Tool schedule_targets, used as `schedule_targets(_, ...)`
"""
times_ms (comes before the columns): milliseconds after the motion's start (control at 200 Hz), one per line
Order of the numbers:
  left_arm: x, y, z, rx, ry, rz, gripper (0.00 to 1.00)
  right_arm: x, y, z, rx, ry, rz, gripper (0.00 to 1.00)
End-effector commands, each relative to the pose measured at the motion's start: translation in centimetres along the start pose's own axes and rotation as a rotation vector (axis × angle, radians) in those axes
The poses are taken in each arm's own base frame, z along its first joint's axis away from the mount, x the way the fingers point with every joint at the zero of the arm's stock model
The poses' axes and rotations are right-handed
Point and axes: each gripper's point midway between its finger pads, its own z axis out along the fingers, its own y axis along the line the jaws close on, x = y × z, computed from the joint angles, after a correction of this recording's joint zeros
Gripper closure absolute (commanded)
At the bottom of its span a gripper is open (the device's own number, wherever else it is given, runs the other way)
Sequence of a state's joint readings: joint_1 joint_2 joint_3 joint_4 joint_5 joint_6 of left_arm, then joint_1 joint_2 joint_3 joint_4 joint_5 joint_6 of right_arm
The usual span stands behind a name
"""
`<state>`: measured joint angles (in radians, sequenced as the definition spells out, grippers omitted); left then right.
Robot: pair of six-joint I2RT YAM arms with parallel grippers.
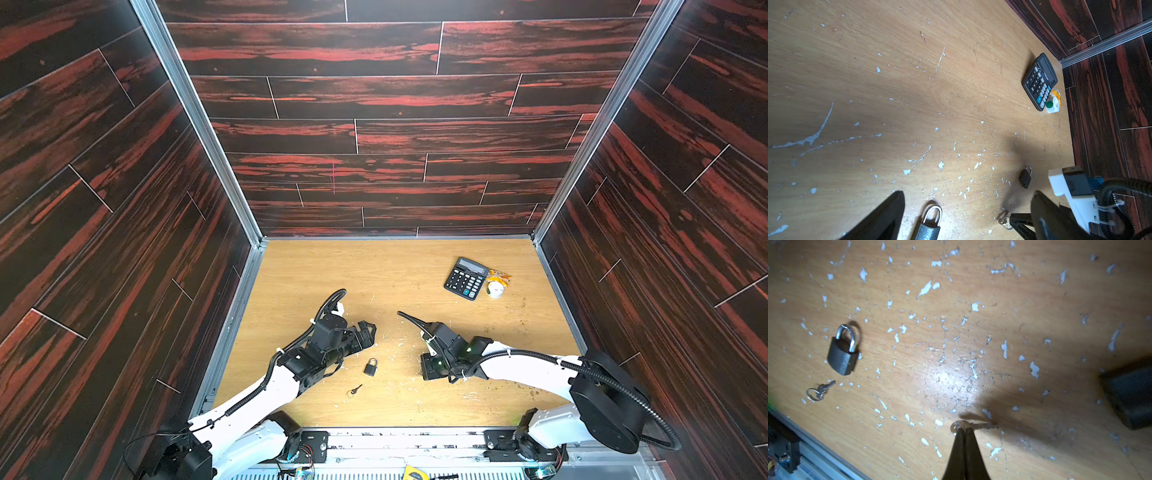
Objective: Unlock with the key
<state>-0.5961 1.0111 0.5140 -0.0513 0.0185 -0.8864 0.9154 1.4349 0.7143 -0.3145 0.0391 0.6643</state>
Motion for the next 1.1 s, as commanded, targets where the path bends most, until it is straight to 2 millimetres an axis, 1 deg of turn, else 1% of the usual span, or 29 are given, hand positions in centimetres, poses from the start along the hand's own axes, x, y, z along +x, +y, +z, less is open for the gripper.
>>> schedule_targets(0,-1.6,-2.0,-0.9,0.062,-0.055,0.039,0.05,-2.0,1.6,-2.0,-0.041,-0.078,-0.012,1.0)
schedule_targets(185,-2.6,-2.9,-1.4,0.104,-0.118,0.131,0.08,-3.7,2.4,-3.4,-0.047,-0.129,0.0,1.0)
schedule_targets(311,-3.3,-4.0,-2.2,0.144,-0.155,0.219,0.11,-4.8,3.1,-4.6,-0.058,-0.163,0.007,1.0)
schedule_targets(436,-4.2,-5.0,-3.1,0.177,-0.213,0.304,0.14,-6.0,4.1,-6.4,-0.092,-0.201,0.017,1.0)
schedule_targets(576,-4.5,-6.5,-4.0,0.247,-0.264,0.428,0.19,-7.3,4.8,-8.4,-0.12,-0.239,0.032,1.0)
schedule_targets(681,-4.3,-7.5,-4.3,0.31,-0.29,0.511,0.22,-7.9,5.0,-9.6,-0.137,-0.243,0.044,1.0)
schedule_targets(827,-2.6,-9.0,-3.9,0.406,-0.238,0.651,0.29,-8.7,5.2,-11.0,-0.166,-0.262,0.045,1.0)
schedule_targets(882,-1.8,-9.6,-3.6,0.44,-0.202,0.715,0.33,-9.1,5.2,-11.6,-0.175,-0.268,0.048,1.0)
schedule_targets(932,-1.1,-10.1,-3.3,0.479,-0.179,0.774,0.42,-9.5,5.2,-12.1,-0.182,-0.276,0.054,1.0)
schedule_targets(962,-0.9,-10.3,-3.1,0.49,-0.167,0.786,0.45,-9.6,5.2,-12.4,-0.191,-0.28,0.058,1.0)
schedule_targets(1097,-0.2,-10.9,-2.7,0.557,-0.204,0.809,0.46,-10.2,5.5,-13.7,-0.221,-0.294,0.054,1.0)
